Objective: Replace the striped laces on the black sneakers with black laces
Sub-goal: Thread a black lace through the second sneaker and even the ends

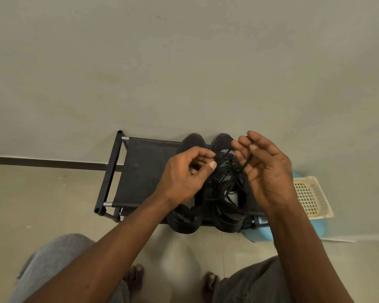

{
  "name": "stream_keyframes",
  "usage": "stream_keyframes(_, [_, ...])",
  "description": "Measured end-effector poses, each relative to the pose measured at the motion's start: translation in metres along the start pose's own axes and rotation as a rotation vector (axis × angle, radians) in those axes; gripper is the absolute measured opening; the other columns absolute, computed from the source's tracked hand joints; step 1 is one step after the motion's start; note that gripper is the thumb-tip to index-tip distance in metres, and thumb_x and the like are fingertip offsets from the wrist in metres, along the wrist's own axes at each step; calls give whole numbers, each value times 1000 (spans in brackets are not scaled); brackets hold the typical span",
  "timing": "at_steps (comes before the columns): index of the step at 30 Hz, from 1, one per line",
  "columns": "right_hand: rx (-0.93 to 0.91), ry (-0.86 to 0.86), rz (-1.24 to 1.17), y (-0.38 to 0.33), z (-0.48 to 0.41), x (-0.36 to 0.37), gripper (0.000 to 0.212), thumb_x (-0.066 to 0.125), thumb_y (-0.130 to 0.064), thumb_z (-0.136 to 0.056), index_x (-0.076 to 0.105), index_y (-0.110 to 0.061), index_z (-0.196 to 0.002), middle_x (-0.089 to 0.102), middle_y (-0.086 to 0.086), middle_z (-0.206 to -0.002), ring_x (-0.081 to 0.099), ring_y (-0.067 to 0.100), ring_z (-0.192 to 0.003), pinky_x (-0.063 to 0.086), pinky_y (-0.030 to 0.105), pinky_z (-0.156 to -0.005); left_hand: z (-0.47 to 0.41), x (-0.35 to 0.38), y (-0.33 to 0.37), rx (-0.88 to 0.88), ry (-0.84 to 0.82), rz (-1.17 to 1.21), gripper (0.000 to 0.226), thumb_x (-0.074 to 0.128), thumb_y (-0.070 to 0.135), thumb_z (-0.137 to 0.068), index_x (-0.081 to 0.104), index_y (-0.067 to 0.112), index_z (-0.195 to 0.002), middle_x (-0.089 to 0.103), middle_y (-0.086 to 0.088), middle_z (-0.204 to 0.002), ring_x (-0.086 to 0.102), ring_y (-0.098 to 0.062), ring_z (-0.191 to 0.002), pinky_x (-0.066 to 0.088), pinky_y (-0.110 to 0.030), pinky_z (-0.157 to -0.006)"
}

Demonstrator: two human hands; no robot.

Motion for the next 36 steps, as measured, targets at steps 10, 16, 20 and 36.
stream_keyframes(10, [60, -63, -39, 28, -7, 22, 36, 50, 1, -98, 61, -1, -132, 66, 19, -132, 63, 28, -126, 50, 38, -108, -6, -3, -4, -396, -200, 362, 22, 57, 17, -107, 75, 8, -115, 69, -1, -76, 60, -10, -60, 57, -27, -69])
stream_keyframes(16, [53, 117, 319, 43, -22, 4, 26, 58, -2, -98, 71, -9, -121, 77, 1, -106, 71, 10, -98, 56, 32, -92, -17, -44, -21, -427, 67, 304, 21, 58, 19, -106, 78, 18, -111, 66, 5, -74, 44, -4, -54, 33, -15, -47])
stream_keyframes(20, [96, 172, 461, 52, -30, -2, 23, 59, -7, -100, 72, -10, -119, 74, 1, -94, 69, 13, -92, 57, 27, -82, -20, -49, -29, -412, 138, 179, 22, 58, 12, -105, 77, 21, -111, 77, 5, -86, 60, 0, -66, 47, -13, -59])
stream_keyframes(36, [-174, -195, 960, 71, -17, 25, 38, 70, -14, -95, 68, -26, -131, 73, -4, -85, 53, 11, -50, 56, 30, -54, -30, -22, -19, -330, -153, 117, 19, 60, 7, -104, 74, 9, -117, 80, -8, -93, 76, -20, -85, 63, -29, -75])
Point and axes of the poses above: each hand's wrist, its own z-axis away from the middle knuckle, its own x-axis out of the palm, y = z × x, the point moved 4 cm from there along -z, towards the middle knuckle
